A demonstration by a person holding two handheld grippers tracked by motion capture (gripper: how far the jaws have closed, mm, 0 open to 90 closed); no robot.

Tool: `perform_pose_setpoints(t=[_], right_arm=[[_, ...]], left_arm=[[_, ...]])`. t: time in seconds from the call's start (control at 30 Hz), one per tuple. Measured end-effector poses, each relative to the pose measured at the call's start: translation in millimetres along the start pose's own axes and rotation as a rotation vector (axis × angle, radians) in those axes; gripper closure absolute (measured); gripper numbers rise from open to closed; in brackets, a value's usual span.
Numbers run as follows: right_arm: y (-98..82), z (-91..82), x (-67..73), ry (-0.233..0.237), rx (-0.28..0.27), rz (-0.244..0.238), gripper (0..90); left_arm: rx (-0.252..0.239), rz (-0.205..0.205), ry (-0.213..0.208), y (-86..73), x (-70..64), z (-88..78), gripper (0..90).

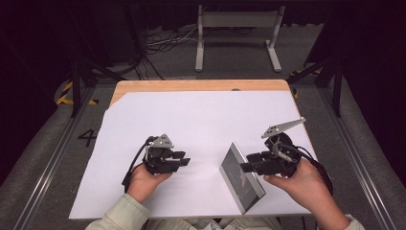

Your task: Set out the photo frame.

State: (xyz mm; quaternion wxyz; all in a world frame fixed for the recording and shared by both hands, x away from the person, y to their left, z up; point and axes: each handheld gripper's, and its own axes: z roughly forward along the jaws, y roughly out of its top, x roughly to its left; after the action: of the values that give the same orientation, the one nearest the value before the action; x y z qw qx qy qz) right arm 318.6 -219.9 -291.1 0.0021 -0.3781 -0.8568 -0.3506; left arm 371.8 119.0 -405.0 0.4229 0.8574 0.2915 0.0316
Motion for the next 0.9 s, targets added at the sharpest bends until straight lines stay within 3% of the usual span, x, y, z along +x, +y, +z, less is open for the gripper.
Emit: perform_pose_setpoints(t=[0.4,0.63,0.9], right_arm=[[4.0,9.5,2.3,-0.029,0.069,0.009,56.4],[11.7,9.0,4.5,-0.058,0.153,0.024,57.6],[15.4,13.3,9.7,-0.089,0.197,0.011,67.6]], left_arm=[[0.001,-0.002,0.006,-0.4,-0.5,1.0,63.9],[0.004,-0.002,0.007,-0.6,-0.6,0.9,63.8],[0.008,0.013,0.012,-0.7,-1.2,0.7,64.0]])
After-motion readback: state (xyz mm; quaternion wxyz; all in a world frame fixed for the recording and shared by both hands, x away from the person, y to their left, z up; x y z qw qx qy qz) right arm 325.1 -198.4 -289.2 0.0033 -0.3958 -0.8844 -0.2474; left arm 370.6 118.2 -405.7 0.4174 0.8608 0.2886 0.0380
